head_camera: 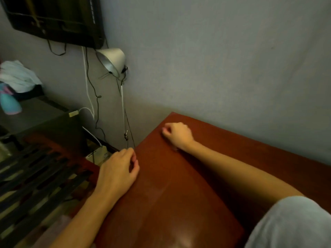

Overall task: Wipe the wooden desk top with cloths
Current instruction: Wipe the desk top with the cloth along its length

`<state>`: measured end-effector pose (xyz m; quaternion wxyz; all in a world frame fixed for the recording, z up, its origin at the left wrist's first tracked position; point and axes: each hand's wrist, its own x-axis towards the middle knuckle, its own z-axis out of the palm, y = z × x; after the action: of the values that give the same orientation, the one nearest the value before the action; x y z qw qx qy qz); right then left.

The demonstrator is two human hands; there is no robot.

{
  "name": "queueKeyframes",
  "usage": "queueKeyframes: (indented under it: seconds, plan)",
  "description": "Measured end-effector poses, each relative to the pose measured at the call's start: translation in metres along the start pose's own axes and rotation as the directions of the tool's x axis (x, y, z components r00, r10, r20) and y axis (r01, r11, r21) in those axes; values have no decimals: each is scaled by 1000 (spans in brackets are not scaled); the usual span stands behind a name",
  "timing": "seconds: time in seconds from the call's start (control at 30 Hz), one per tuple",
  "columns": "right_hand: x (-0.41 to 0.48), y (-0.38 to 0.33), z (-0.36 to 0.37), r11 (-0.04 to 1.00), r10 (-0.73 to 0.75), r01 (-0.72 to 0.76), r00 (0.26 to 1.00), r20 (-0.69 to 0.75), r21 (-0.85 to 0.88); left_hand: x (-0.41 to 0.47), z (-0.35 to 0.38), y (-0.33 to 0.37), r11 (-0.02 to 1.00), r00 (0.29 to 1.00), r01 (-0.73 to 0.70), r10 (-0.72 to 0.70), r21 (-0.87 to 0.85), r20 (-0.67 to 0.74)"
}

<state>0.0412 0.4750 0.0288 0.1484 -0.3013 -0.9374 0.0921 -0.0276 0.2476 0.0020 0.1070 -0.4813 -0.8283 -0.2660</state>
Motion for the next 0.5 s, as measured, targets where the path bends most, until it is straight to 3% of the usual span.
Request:
queueKeyframes:
  seconds: [0.1,0.23,0.33,0.4,0.43,0.5]
  plan:
    - [-30,97,-30,941,329,-336,931,-157,-23,-1,-2,1,1000,1000,-7,7,-5,2]
    - [-117,229,-84,674,693,-738,639,-333,-13,0,-3,2,1000,1000,-18,18,24,9]
    - [-150,260,-102,527,793,-850,482,-372,21,0,-6,3,999,999,-27,26,35,21]
    - [-138,240,-95,529,798,-848,488,-354,24,0,-12,3,998,997,-27,23,61,68]
    - [-126,217,-87,569,778,-822,535,-329,10,-1,-18,3,996,994,-26,17,80,104]
    - [-102,154,-66,716,670,-697,698,-255,-28,-5,-40,4,992,986,-19,-3,126,166]
